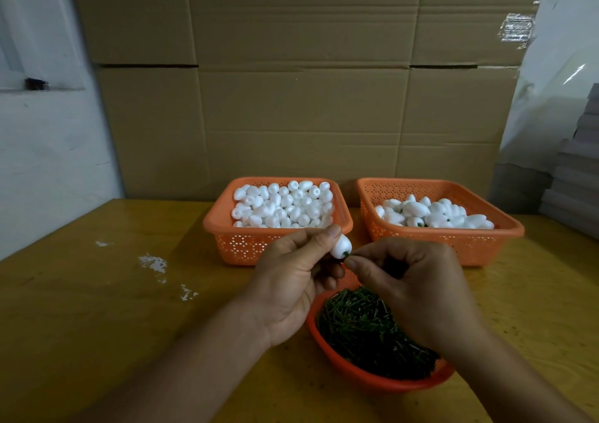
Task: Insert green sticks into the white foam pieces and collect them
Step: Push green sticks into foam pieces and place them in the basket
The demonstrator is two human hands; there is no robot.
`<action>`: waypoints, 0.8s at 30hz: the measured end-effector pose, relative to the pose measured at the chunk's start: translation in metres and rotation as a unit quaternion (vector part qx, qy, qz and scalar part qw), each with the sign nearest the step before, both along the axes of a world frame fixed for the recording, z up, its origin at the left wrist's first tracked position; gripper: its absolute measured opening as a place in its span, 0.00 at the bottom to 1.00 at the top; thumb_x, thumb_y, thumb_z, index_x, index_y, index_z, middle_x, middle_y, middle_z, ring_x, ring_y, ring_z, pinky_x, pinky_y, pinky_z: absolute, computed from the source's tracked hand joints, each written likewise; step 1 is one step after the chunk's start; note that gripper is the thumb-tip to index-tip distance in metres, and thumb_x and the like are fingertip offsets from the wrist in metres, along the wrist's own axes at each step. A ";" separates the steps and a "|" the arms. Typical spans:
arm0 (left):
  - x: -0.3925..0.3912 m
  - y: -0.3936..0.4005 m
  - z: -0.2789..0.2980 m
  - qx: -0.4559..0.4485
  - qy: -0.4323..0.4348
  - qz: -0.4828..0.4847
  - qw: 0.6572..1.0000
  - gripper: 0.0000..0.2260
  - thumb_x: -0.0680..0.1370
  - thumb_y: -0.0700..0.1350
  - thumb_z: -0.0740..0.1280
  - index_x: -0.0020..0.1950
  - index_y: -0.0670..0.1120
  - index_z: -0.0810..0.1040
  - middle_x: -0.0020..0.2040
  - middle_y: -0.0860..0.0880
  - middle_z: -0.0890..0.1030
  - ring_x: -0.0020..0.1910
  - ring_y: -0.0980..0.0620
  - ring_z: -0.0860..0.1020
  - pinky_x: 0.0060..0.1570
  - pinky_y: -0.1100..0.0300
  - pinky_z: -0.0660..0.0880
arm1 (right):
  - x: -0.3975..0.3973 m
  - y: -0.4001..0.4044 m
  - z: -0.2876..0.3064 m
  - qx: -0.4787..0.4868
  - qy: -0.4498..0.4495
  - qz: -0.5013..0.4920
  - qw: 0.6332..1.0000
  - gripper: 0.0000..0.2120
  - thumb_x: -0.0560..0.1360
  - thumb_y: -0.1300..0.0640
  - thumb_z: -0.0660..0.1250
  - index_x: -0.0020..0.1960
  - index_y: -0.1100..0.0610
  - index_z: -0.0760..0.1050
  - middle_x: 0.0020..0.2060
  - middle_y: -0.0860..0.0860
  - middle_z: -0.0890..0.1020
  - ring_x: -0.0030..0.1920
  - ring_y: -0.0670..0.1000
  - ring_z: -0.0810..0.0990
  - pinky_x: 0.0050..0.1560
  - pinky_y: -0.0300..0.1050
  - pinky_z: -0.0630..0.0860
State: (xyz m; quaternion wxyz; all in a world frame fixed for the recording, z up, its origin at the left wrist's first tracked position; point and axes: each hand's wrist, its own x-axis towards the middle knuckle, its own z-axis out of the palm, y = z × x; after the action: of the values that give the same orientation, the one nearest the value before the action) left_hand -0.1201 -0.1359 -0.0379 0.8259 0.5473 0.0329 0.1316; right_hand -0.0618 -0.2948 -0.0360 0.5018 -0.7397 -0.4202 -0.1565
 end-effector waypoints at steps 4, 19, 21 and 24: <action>0.000 -0.001 0.000 0.011 -0.014 0.006 1.000 0.10 0.71 0.48 0.72 0.46 0.43 0.81 0.37 0.46 0.81 0.32 0.54 0.77 0.30 0.64 0.74 | 0.000 0.001 0.000 0.005 -0.001 -0.007 1.000 0.10 0.68 0.37 0.67 0.41 0.41 0.82 0.34 0.41 0.85 0.31 0.43 0.83 0.30 0.47 0.79; 0.002 -0.002 -0.005 0.103 -0.076 0.034 0.991 0.11 0.69 0.52 0.73 0.42 0.45 0.87 0.38 0.44 0.80 0.35 0.53 0.76 0.32 0.62 0.72 | 0.002 0.005 -0.008 0.018 0.035 -0.009 0.999 0.02 0.74 0.53 0.73 0.42 0.49 0.85 0.30 0.41 0.83 0.28 0.44 0.81 0.27 0.34 0.74; 0.002 -0.001 -0.005 0.117 -0.084 0.041 0.989 0.11 0.69 0.53 0.73 0.42 0.46 0.87 0.37 0.44 0.79 0.34 0.53 0.75 0.32 0.62 0.72 | 0.001 0.006 -0.008 0.015 0.032 -0.002 0.999 0.04 0.74 0.56 0.74 0.43 0.47 0.85 0.31 0.40 0.83 0.29 0.44 0.82 0.28 0.35 0.75; 0.002 0.002 -0.007 0.153 -0.089 0.049 0.983 0.11 0.72 0.55 0.73 0.43 0.47 0.86 0.37 0.42 0.77 0.34 0.52 0.74 0.33 0.62 0.72 | 0.000 0.006 -0.007 0.011 0.023 -0.001 1.000 0.06 0.75 0.56 0.73 0.44 0.45 0.83 0.32 0.40 0.84 0.30 0.45 0.82 0.29 0.41 0.78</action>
State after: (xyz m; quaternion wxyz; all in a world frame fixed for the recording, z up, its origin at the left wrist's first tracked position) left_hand -0.1180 -0.1344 -0.0449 0.7248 0.6509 -0.0341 0.2234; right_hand -0.0616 -0.2887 -0.0431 0.5188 -0.7381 -0.4062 -0.1448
